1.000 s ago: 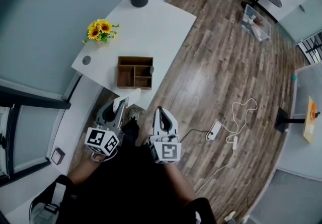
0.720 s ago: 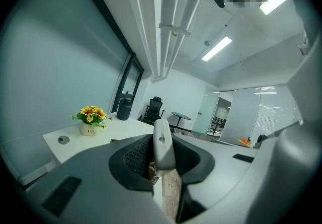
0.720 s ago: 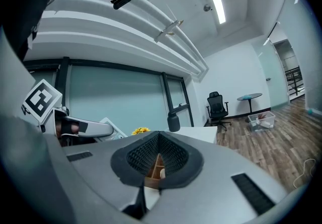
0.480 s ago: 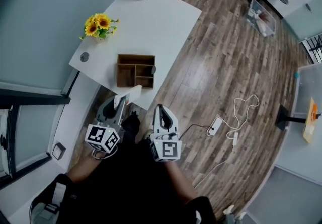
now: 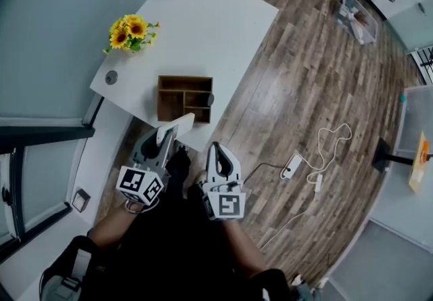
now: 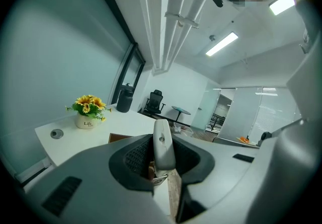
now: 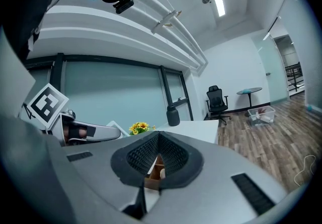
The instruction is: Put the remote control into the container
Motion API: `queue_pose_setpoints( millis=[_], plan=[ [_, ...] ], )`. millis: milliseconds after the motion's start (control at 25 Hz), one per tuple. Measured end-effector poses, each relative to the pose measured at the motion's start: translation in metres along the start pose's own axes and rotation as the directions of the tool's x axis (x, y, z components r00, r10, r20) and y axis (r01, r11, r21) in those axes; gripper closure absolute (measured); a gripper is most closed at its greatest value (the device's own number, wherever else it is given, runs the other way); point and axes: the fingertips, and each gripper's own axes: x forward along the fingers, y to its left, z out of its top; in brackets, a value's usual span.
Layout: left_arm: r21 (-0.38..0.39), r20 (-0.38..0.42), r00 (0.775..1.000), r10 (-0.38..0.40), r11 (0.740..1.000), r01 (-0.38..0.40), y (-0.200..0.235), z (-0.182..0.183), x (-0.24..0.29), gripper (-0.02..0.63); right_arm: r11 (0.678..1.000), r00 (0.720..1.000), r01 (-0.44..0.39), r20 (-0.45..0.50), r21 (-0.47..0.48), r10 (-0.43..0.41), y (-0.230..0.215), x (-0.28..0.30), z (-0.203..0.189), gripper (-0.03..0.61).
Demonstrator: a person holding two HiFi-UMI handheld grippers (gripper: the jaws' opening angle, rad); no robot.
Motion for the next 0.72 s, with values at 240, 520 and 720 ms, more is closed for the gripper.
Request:
queue_pose_setpoints(
  millis=[240, 520, 720],
  plan=[
    [-0.013, -0.033, 0.999, -0.016, 1.000, 0.015, 0.015, -0.008, 0.021, 0.518, 0.999, 0.999, 0.030, -0.019, 0.028, -0.030, -0.005, 0.017, -0.011, 0.574],
    [-0.030, -0.037, 0.999, -0.002, 1.000, 0.001, 0.034, -0.005, 0.044, 0.518, 0.999, 0.997, 0.032, -0.065, 0.015, -0.031, -0.008, 0.036, -0.017, 0.574],
    [-0.027, -0.063, 0.998, -0.017, 1.000, 0.015, 0.036, -0.012, 0.053, 0.518, 0.999, 0.997, 0.035, -0.066, 0.022, -0.034, -0.009, 0.047, -0.019, 0.574]
  ],
)
